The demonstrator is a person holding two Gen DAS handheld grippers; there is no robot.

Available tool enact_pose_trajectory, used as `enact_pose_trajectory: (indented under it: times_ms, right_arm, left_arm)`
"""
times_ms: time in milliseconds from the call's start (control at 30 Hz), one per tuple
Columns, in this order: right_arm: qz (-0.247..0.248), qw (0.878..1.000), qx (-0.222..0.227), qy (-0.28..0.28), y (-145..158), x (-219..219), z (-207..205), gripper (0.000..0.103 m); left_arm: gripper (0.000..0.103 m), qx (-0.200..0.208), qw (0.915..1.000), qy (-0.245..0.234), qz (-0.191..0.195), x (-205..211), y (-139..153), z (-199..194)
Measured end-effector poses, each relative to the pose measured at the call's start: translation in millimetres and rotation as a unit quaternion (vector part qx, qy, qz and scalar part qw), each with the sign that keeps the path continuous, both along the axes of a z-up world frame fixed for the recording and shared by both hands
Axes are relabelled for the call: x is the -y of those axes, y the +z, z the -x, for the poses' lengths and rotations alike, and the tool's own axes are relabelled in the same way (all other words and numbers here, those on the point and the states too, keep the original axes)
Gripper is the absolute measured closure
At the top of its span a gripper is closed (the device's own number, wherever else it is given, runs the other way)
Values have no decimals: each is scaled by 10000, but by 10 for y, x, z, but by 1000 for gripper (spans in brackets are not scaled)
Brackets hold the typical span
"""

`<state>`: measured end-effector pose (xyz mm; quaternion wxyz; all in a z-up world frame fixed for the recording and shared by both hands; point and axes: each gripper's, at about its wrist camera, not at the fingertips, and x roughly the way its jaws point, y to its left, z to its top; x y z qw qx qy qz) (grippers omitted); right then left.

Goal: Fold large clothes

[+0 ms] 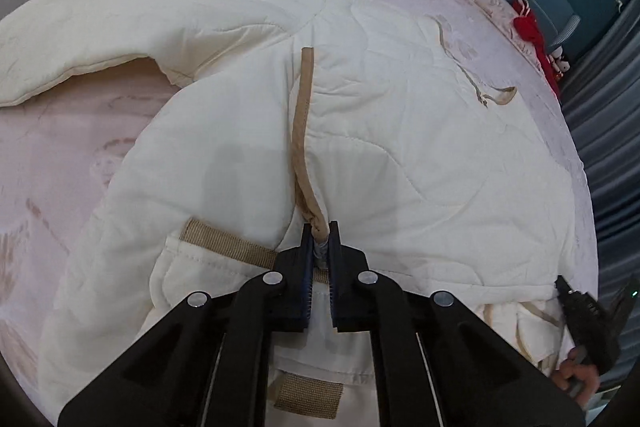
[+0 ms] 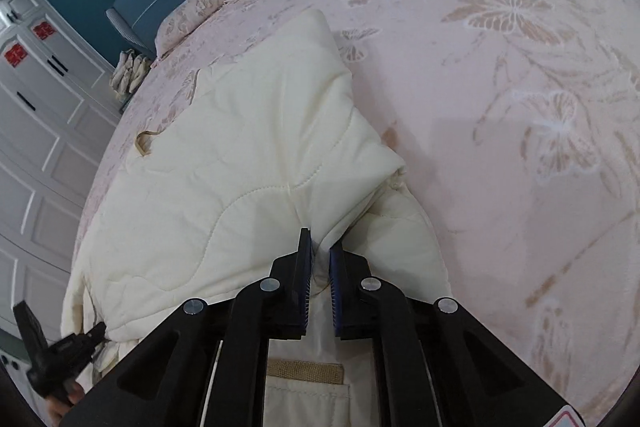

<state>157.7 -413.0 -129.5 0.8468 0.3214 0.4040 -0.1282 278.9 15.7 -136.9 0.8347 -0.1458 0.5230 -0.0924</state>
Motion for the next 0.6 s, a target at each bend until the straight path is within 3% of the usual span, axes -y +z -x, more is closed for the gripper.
enact_pose_trajectory:
  times_ms: [167, 333, 400, 467, 600]
  right_arm:
    - [354, 9993, -119, -55, 280, -45, 31, 82]
    - [1138, 9934, 38, -141, 655, -282, 264, 81]
    - [1188, 9924, 192, 252, 781, -554, 182, 81]
    - [1223, 9896, 232, 725, 810, -879, 20, 81]
    - [1330, 9772, 164, 1649, 652, -1636, -355, 84]
  left_arm:
    - [92, 148, 9994, -52, -309, 45, 72, 11]
    - [44, 739, 9950, 165, -653, -132, 536, 296]
    - [41, 1084, 9916, 312, -632, -149, 775, 356]
    - [41, 1136, 9917, 192, -568, -29, 878, 309]
    - [41, 995, 9913, -245, -830, 355, 702, 201]
